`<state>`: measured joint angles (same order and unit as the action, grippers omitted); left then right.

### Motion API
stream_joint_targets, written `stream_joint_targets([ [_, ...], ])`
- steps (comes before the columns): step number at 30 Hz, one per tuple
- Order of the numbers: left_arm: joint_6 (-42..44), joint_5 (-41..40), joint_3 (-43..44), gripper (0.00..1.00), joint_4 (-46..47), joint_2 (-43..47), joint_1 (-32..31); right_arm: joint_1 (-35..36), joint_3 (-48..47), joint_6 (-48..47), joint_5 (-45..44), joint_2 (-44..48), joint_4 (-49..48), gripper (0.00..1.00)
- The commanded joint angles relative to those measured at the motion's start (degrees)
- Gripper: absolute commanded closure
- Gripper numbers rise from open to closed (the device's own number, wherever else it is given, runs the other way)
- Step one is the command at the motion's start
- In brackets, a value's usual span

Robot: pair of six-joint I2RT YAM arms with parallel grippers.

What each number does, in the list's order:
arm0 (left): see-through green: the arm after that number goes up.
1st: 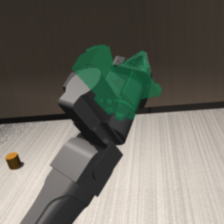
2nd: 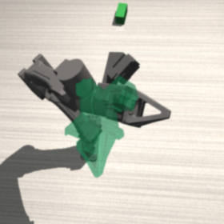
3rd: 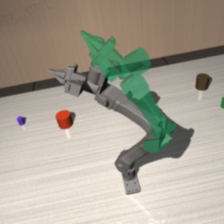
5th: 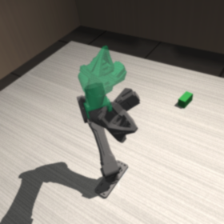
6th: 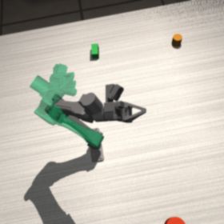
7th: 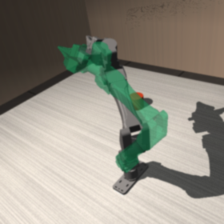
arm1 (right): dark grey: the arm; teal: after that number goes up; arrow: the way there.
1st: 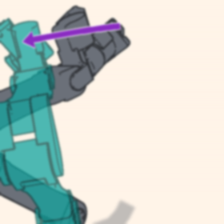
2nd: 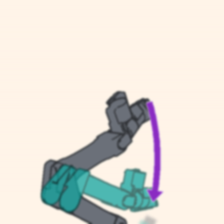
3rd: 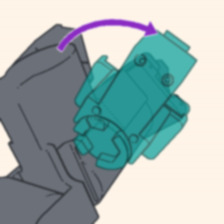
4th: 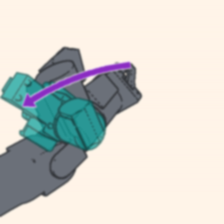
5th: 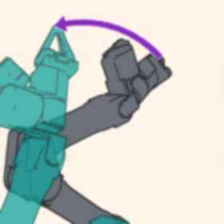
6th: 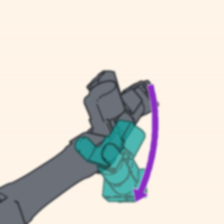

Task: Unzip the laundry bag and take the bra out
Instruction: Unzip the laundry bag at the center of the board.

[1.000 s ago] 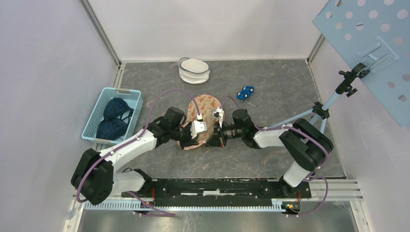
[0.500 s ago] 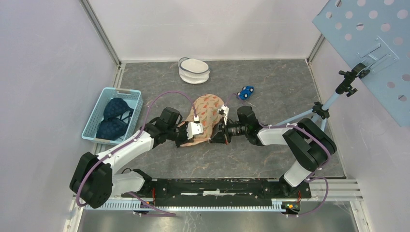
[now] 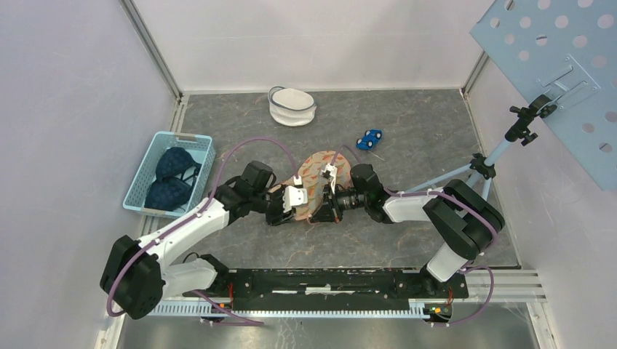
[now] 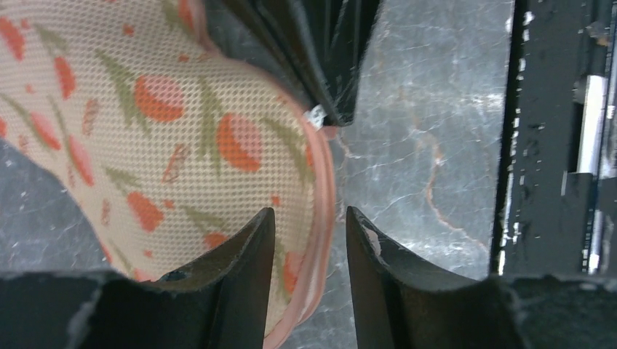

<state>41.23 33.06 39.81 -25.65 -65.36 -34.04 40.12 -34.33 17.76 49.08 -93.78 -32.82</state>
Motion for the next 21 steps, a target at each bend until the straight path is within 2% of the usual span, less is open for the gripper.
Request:
stream_joint_targets([
  [1,-4.9,1.3,1.5,0.52,2.0,-0.8,-2.6,0.4,-1.8,1.6,0.5,-1.1,-4.0,1.00],
  [4,-5.2,-2.7,1.1,0.52,4.1,-2.2,-3.7,0.5,-1.7,2.0,0.4,-0.9,-4.2,1.00],
  [7,-4.5,-3.7,0.7,0.56,4.5,-3.1,-4.2,0.5,-1.6,1.6,0.1,-0.6,-3.7,1.00],
  [12,-1.7,-7.6,-1.3,0.94,4.2,-3.0,-4.4,-0.5,-1.5,0.4,0.1,-0.3,-2.4,1.00],
  [13,-1.0,-9.0,-1.7,0.97,4.0,-2.6,-4.3,-1.1,-1.3,0.1,0.1,0.0,-1.9,1.00],
  [21,4.7,-11.6,-4.2,0.98,1.4,0.3,-1.5,-5.7,-0.7,-5.8,-1.7,1.2,4.3,1.00],
])
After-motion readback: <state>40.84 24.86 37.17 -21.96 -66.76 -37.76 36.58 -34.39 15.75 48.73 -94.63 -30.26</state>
